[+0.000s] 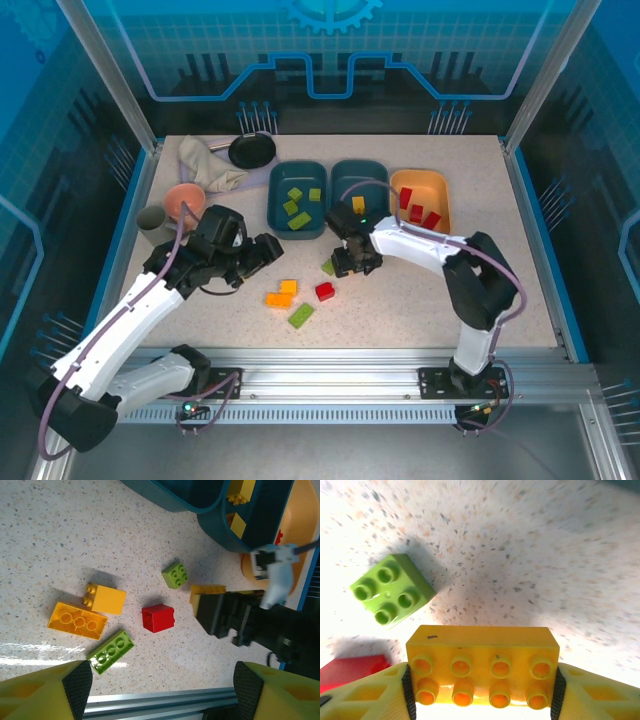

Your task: Sort the legos into containers by color

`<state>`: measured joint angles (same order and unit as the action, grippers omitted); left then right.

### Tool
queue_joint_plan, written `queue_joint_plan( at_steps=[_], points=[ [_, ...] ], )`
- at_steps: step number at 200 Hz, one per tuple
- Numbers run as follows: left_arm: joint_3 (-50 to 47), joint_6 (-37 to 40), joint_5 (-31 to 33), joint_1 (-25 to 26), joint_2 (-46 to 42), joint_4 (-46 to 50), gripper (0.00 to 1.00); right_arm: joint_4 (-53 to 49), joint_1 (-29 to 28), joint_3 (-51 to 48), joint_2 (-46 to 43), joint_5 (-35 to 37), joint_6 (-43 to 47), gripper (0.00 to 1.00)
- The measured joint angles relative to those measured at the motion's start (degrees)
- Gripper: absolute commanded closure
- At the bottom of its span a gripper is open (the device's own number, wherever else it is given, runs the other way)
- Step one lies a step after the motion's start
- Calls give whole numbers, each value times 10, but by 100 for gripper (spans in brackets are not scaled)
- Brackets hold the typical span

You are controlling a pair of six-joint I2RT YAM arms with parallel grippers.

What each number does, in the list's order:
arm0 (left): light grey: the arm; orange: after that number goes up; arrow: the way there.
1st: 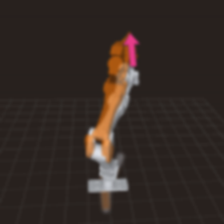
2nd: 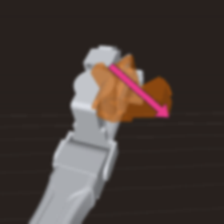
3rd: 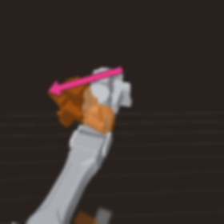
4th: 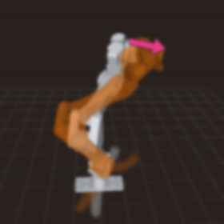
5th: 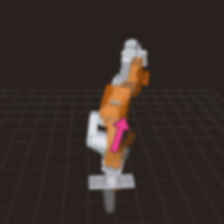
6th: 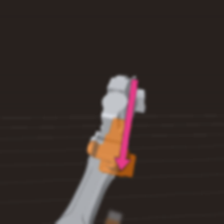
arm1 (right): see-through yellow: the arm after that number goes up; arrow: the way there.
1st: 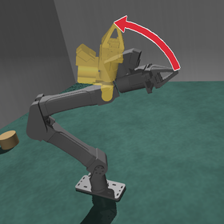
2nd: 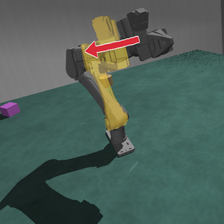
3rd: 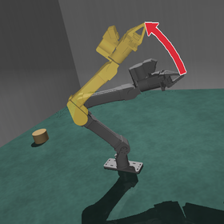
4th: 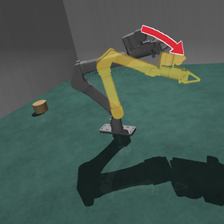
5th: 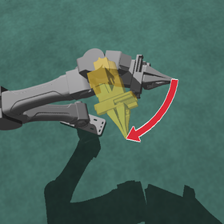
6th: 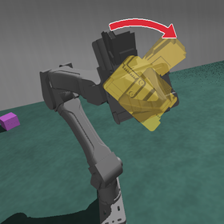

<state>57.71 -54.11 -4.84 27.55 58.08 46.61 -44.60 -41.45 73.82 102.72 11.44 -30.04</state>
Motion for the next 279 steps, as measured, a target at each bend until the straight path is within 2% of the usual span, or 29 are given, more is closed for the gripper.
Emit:
queue_joint_plan(
  at_steps=[38,75,146,239,255,279],
  points=[
    [68,4,1,5,27,-2,22,-40,38,67,-66,12,0,46],
    [145,22,6,5,54,-10,22,-49,92,155,-55,10,-2,47],
    [180,46,10,5,135,-34,22,-32,150,334,165,-12,-7,49],
    [180,52,10,5,179,-74,22,-33,196,582,381,-40,22,47],
    [180,52,10,5,188,-79,22,-47,200,608,411,-43,22,45],
    [181,52,10,5,197,-82,22,-66,200,624,439,-47,19,33]
  ],
)
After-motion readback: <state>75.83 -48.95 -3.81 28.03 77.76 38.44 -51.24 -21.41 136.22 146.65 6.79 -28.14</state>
